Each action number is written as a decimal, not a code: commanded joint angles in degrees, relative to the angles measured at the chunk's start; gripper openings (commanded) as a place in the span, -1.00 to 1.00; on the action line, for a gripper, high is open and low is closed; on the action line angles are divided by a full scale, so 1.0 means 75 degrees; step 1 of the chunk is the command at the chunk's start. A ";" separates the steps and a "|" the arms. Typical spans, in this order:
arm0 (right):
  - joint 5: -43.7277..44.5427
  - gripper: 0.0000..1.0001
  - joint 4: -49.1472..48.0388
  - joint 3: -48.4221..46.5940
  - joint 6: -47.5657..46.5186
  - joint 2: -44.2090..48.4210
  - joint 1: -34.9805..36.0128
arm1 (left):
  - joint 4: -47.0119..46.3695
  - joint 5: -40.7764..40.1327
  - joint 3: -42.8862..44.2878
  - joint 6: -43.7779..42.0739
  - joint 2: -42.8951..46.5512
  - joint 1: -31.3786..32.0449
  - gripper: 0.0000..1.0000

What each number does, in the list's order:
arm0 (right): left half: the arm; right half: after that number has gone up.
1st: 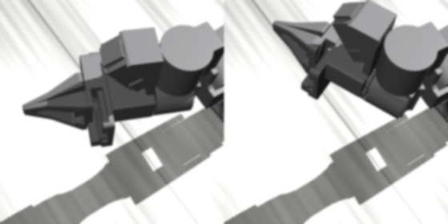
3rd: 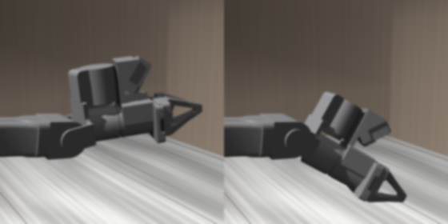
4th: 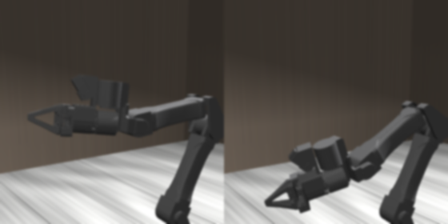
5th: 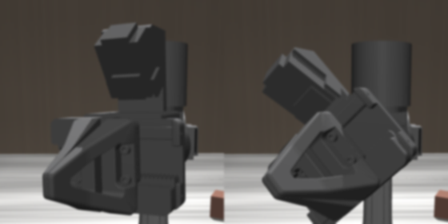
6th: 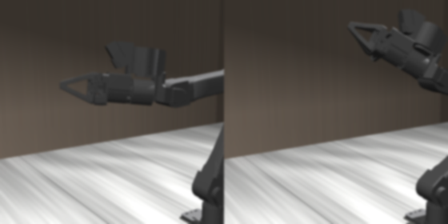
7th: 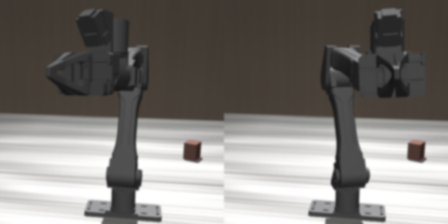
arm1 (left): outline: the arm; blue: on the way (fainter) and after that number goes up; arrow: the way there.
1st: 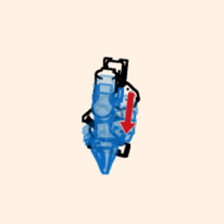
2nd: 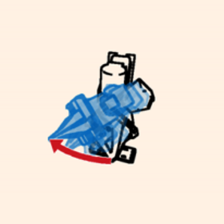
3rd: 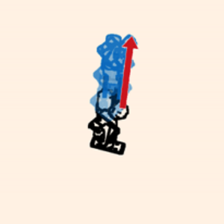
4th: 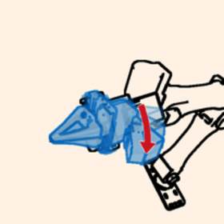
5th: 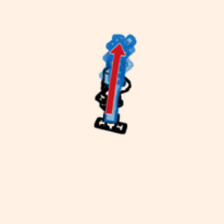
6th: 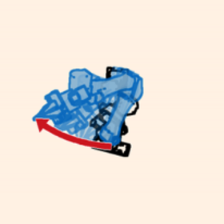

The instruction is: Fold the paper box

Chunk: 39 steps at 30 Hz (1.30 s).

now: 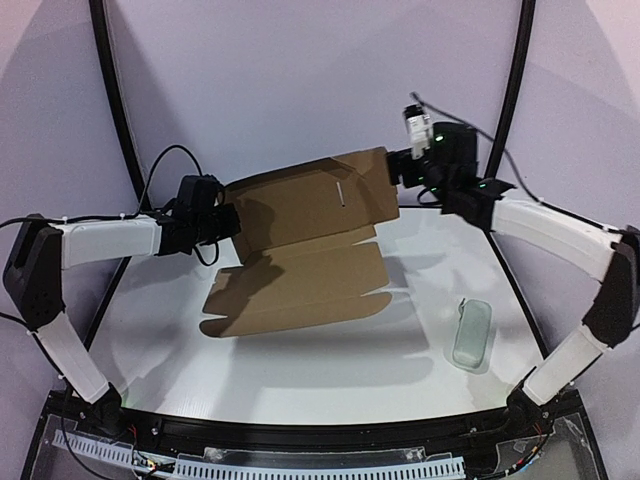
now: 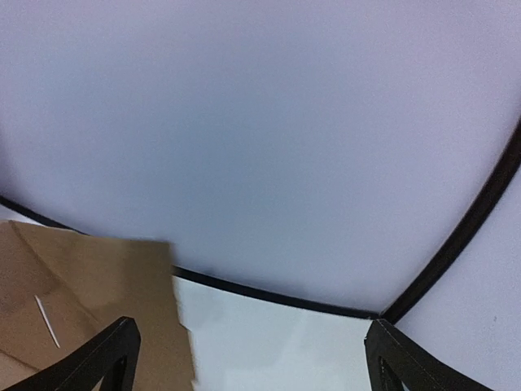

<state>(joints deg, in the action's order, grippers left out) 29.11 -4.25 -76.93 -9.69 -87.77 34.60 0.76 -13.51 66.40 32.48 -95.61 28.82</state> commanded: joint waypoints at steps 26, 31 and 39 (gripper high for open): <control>-1.0605 0.97 -0.1791 0.2553 0.6053 0.0404 -0.2821 | -0.4145 0.2672 -0.0772 0.0819 0.0103 -0.0627 -0.98; -1.0999 0.97 -0.2859 0.2557 0.6774 0.0103 -0.2734 | -0.4286 0.2814 -0.0809 0.0842 0.0093 -0.0630 -0.98; -1.0924 0.97 -0.3312 0.2145 0.7210 -0.0429 -0.2376 | -0.4304 0.2833 -0.0856 0.0870 0.0077 -0.0621 -0.98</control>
<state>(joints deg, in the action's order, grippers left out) -52.14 -24.18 -58.64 41.37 -89.03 15.21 -29.15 6.84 60.81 37.98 -96.32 24.27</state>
